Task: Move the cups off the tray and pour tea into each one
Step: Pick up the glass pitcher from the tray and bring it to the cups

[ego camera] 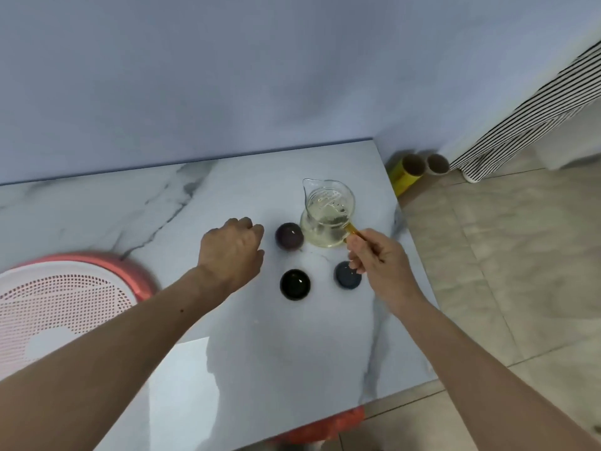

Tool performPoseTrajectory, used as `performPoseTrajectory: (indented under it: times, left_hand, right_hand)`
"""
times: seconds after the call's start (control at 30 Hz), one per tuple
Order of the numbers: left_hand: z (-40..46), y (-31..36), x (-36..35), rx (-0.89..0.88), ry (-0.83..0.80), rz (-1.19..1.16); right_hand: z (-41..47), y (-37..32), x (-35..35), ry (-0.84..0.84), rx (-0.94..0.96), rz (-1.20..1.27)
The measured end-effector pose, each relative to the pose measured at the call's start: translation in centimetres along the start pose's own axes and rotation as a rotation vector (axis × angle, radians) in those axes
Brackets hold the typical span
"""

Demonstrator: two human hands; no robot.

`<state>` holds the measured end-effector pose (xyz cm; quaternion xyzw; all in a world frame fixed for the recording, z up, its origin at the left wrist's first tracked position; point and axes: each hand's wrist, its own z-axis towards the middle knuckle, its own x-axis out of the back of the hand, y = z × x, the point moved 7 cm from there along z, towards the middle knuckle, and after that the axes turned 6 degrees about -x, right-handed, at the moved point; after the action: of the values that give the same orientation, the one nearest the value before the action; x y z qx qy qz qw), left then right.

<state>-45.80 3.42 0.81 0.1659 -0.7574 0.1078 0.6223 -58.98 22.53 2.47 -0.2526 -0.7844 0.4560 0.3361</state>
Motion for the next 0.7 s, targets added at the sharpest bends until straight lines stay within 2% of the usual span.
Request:
performPoseTrajectory:
  times: [0.13,0.37,0.57,0.7]
  left_hand:
    - [2.9,2.6,-0.6,0.023,0.016,-0.049]
    - [6.8,7.1,-2.1,0.142,0.058,-0.038]
    - [8.5,9.5,-4.4,0.204,0.085,-0.144]
    - [9.5,9.9,-5.8,0.182,0.086,-0.209]
  right_hand:
    - [2.8,1.5,3.6,-0.004,-0.014,-0.022]
    - [8.2,3.6,8.3,-0.142,0.054,-0.064]
    - [10.8,5.4,10.1,-0.227,0.083,-0.085]
    - [11.8,6.4,10.7,-0.236,0.117,-0.142]
